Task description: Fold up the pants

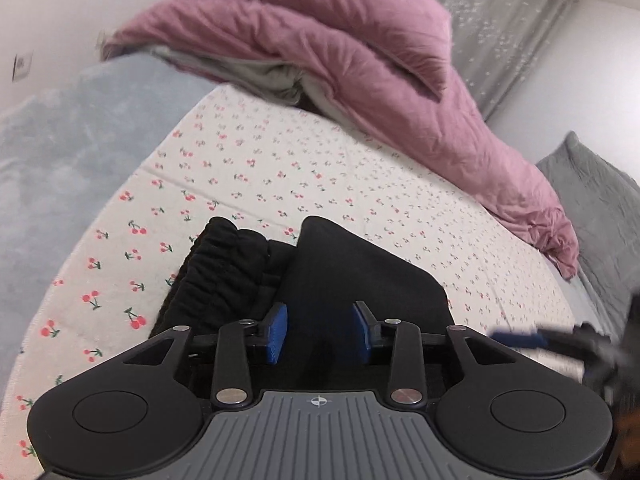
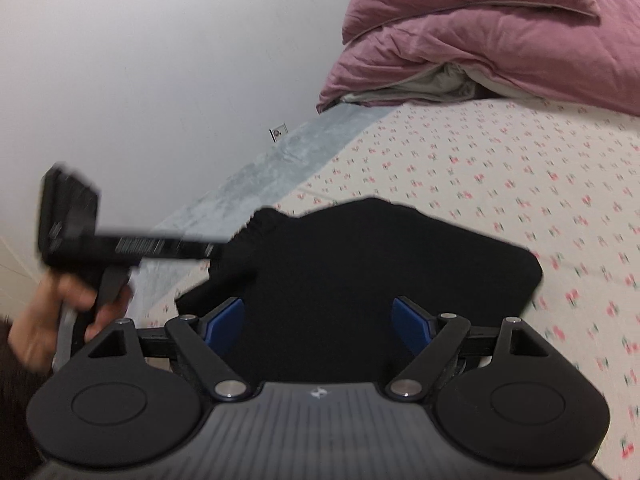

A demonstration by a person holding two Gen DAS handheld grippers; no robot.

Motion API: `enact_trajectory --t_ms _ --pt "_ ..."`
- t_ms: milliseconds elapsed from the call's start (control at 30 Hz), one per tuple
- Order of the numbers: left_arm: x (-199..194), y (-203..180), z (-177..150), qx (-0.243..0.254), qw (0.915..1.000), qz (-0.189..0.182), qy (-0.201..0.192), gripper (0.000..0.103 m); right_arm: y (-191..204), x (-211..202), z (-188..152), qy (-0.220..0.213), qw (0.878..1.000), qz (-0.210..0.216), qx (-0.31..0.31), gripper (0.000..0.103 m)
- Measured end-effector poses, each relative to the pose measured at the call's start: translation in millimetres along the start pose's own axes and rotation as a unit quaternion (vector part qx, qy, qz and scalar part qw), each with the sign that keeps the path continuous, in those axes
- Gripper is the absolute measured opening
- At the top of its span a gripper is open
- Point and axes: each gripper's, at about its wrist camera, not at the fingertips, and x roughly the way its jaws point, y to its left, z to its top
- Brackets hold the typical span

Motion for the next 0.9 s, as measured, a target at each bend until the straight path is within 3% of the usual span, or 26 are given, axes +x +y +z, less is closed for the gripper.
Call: enact_trajectory --t_ms 300,367,400,467,600,733,900 --pt "32.5 8.6 18.8 -0.043 0.9982 0.016 0.038 0.035 -14.1 -12.4 -23.5 0.004 1.000 -0.009 0.005 0.081" --pt "38.4 6.5 19.9 -0.044 0.9980 0.025 0.038 0.029 -20.5 -13.9 -28.1 -0.001 1.000 -0.002 0.020 0.081" --pt "39.4 3.5 19.7 -0.039 0.9983 0.030 0.030 0.028 -24.1 -14.0 -30.0 -0.004 1.000 0.002 0.030 0.081" --pt "36.4 -5.5 18.0 -0.017 0.9992 0.036 0.001 0.006 -31.4 -14.1 -34.6 -0.008 0.999 0.009 0.049 0.081" --pt "25.1 -31.1 13.1 0.029 0.9978 0.050 -0.032 0.004 -46.7 -15.7 -42.0 -0.004 0.996 0.013 0.084 0.081" --pt "-3.3 -45.1 18.5 0.035 0.9958 0.032 -0.078 0.004 -60.0 -19.1 -42.8 -0.013 0.994 0.010 0.109 0.081" --pt "-32.5 -45.0 35.6 0.072 0.9882 0.080 -0.109 0.004 -73.1 -21.1 -44.5 -0.021 0.990 0.014 0.139 0.081"
